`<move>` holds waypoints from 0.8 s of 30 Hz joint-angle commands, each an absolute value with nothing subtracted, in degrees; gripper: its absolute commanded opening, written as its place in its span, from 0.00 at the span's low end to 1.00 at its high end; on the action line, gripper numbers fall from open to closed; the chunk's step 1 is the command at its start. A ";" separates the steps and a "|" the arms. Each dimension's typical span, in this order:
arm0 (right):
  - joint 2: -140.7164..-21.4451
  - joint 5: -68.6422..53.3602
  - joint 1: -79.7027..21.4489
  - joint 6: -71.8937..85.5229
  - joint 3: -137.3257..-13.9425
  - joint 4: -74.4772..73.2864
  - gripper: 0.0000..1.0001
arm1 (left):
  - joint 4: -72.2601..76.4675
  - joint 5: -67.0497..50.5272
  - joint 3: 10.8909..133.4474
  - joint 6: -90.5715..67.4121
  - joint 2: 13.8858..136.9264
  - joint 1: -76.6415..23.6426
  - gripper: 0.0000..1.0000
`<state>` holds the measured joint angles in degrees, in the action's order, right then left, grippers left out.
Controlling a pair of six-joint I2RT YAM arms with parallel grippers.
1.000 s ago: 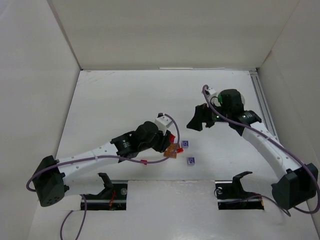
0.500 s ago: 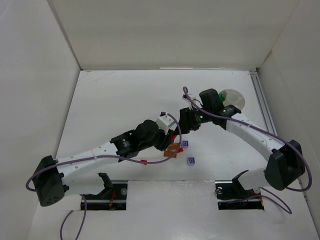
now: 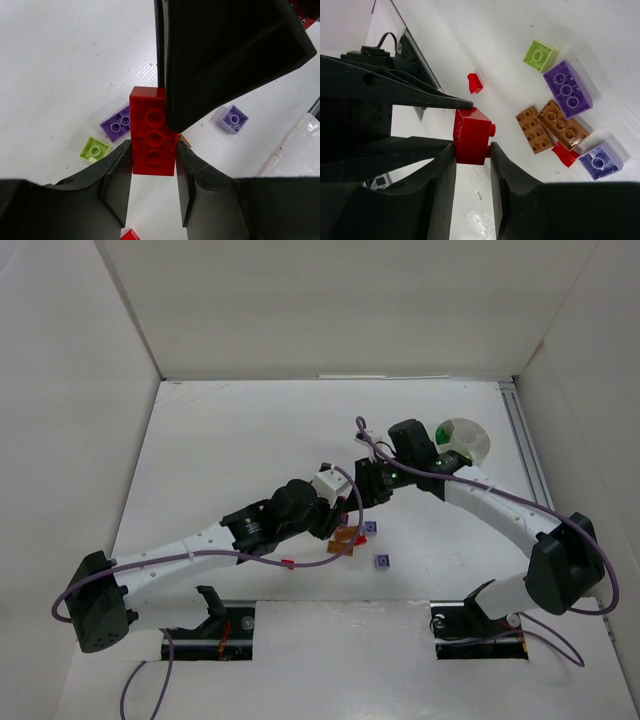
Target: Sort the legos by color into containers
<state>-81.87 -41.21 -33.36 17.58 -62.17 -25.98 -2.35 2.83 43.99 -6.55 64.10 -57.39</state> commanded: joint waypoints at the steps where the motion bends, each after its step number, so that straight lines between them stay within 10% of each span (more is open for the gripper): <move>1: -79.81 -40.70 -33.32 17.40 -64.60 -21.09 0.00 | 1.32 3.60 46.49 -5.98 64.07 -57.66 0.22; 15: -72.86 -32.00 -20.42 12.84 -64.07 -22.23 0.00 | 2.99 3.68 45.44 -8.42 60.91 -57.66 1.00; 24: -69.43 -2.39 -4.41 8.79 -68.81 -30.76 0.00 | -10.01 8.62 46.05 -28.64 58.54 -49.51 1.00</move>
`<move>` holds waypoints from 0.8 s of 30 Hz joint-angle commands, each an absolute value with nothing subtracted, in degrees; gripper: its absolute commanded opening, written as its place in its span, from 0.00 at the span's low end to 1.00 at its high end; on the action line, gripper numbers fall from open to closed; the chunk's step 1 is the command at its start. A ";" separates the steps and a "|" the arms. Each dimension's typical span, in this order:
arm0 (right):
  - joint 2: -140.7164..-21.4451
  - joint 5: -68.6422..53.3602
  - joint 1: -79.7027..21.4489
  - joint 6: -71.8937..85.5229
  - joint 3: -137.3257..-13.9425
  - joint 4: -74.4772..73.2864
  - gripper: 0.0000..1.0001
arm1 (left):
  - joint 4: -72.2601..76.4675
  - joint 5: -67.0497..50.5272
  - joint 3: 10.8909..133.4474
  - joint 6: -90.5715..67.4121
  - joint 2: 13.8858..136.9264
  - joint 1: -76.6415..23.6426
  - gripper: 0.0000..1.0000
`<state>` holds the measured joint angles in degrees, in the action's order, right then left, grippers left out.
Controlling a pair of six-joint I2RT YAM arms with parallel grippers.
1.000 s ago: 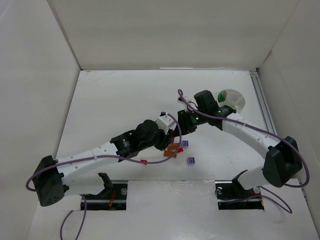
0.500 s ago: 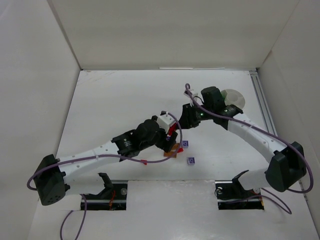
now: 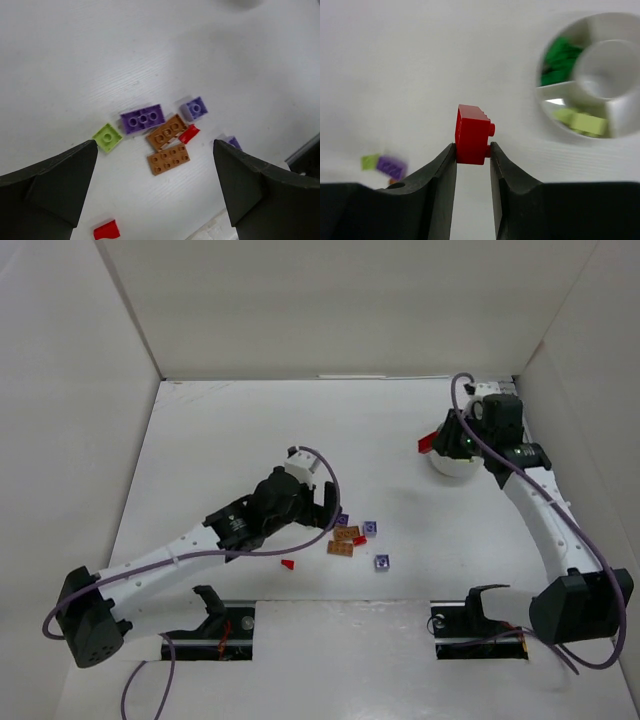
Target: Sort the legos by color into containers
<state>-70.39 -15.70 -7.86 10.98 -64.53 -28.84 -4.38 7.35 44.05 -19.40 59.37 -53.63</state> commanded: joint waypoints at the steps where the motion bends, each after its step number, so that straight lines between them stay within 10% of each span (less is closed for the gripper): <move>1: -70.04 1.02 -2.83 8.79 -69.60 -31.28 0.00 | -11.15 8.00 46.05 -30.04 59.41 -48.18 1.00; 24: -89.29 19.86 2.90 2.47 -84.28 -24.98 0.00 | -28.12 -1.23 42.10 -41.65 65.56 -36.12 1.00</move>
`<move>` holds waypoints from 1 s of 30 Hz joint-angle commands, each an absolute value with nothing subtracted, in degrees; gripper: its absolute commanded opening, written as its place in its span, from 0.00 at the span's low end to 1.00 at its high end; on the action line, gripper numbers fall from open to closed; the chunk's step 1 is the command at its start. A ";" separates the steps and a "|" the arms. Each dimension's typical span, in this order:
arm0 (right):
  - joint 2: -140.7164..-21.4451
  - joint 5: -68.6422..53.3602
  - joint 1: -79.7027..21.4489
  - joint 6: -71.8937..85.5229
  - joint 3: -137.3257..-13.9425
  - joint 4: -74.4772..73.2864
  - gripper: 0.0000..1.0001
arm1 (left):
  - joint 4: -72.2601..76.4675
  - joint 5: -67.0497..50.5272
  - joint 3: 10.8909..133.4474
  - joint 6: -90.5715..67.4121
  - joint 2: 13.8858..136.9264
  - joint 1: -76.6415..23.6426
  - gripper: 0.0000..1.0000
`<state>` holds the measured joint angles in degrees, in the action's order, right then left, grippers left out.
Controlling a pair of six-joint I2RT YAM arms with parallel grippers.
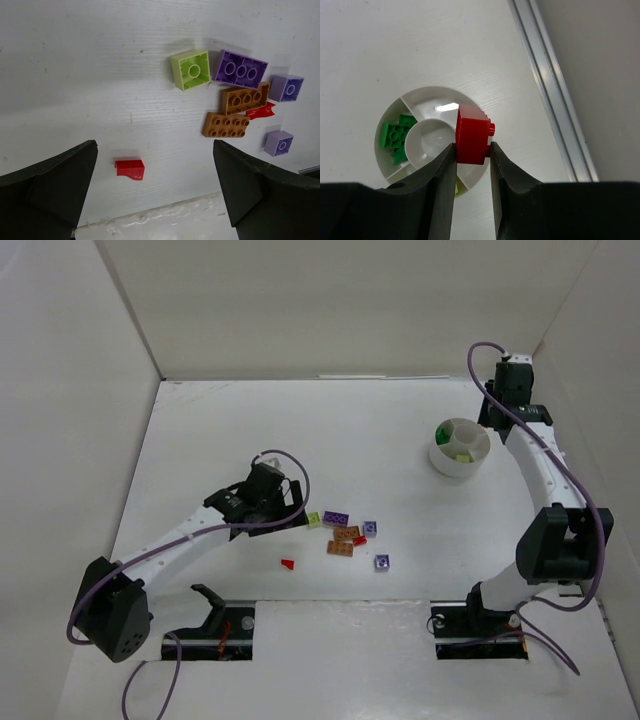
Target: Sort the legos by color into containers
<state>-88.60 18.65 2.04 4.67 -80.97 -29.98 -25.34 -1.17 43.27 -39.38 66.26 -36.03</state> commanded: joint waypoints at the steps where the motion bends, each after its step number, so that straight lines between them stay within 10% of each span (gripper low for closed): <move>1: -89.30 19.86 2.90 1.50 -84.29 -24.18 0.00 | -28.65 -1.23 42.10 -41.66 66.26 -36.12 1.00; 30: -103.79 12.57 3.43 0.52 -89.38 -27.24 0.09 | -29.18 -5.10 39.81 -42.19 67.85 -36.12 1.00</move>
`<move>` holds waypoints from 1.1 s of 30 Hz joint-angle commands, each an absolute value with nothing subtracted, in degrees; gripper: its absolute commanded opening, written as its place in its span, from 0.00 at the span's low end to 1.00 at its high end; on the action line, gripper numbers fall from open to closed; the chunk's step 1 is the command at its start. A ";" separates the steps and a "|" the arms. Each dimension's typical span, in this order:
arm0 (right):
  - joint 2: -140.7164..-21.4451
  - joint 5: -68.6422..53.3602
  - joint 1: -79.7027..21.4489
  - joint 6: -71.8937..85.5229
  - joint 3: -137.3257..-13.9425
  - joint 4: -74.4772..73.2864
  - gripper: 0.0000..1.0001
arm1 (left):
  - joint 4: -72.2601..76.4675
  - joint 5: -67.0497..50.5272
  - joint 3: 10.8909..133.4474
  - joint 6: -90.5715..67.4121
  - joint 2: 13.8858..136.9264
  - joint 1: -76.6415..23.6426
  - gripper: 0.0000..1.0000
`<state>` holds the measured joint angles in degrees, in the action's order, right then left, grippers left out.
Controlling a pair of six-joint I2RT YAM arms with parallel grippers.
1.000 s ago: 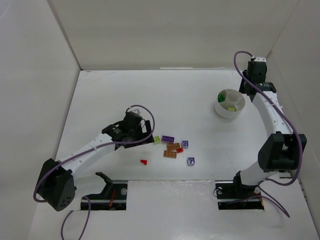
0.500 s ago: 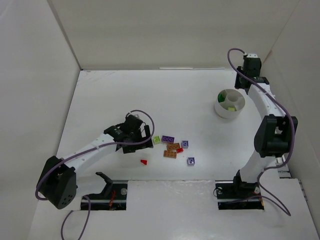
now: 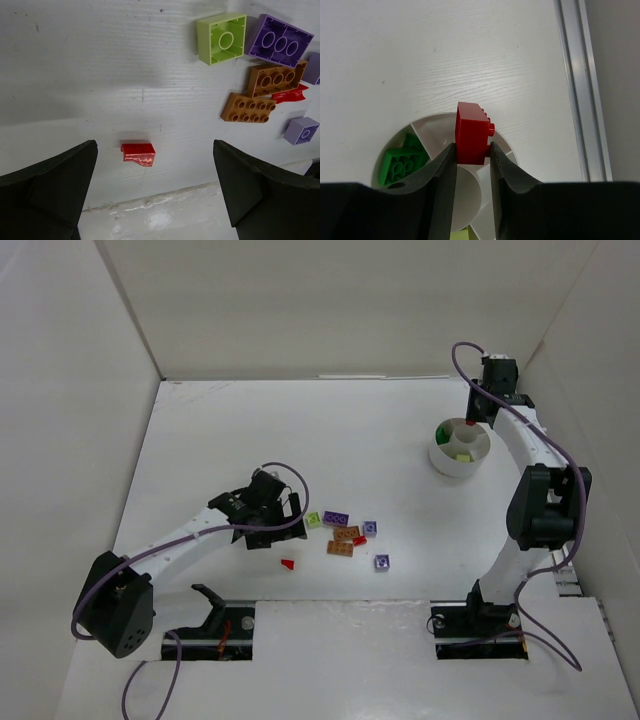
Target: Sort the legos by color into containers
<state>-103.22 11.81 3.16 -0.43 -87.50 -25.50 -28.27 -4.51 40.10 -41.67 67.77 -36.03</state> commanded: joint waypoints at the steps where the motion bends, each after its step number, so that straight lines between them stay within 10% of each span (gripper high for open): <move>1: -103.80 12.57 3.95 0.53 -90.17 -28.29 0.16 | -29.18 -5.10 39.81 -42.19 67.85 -36.65 1.00; 10: -104.33 13.18 3.96 1.58 -91.41 -29.53 0.35 | -29.71 -5.09 39.29 -42.71 67.33 -38.50 0.96; 17: -103.18 9.07 3.96 -2.09 -91.93 -30.06 0.07 | -29.71 -5.10 38.14 -43.42 65.40 -38.50 0.94; 33: -105.21 -1.92 6.86 -16.77 -95.54 -36.47 0.04 | -28.65 -5.63 38.14 -42.90 66.53 -38.50 0.93</move>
<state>-104.68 2.96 6.42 -13.82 -92.68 -34.74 -28.56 -5.41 38.68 -42.94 66.89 -38.26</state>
